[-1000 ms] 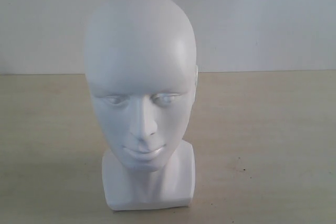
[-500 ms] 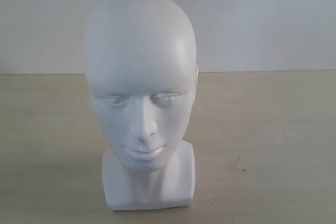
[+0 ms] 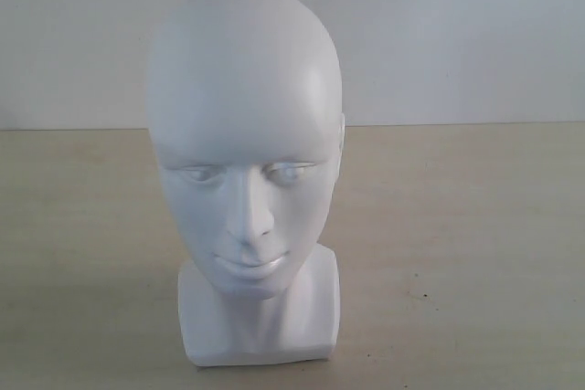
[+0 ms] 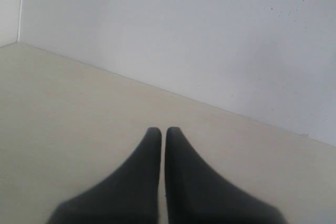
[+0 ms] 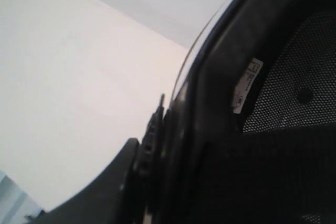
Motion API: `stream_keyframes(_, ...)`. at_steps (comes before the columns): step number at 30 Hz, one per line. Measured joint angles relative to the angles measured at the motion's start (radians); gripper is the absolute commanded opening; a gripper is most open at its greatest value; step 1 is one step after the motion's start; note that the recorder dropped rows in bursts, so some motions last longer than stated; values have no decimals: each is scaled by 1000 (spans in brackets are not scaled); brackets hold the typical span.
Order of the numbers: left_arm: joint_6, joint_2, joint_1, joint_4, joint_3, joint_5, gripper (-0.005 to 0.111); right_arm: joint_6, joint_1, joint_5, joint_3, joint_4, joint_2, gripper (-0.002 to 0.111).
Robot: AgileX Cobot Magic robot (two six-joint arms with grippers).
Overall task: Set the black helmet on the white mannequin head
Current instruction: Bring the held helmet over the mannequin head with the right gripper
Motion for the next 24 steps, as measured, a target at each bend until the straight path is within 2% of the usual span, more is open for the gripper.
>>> stream_keyframes(4, 0, 0, 0, 0, 0, 0, 4, 113, 84, 83, -55, 15, 33, 0)
stream_keyframes(8, 0, 0, 0, 0, 0, 0, 4, 146, 149, 147, -89, 15, 61, 0)
stream_keyframes(15, 0, 0, 0, 0, 0, 0, 4, 143, 237, 203, -123, 7, 109, 0)
stream_keyframes(24, 0, 0, 0, 0, 0, 0, 4, 35, 379, 204, -131, 3, 172, 0)
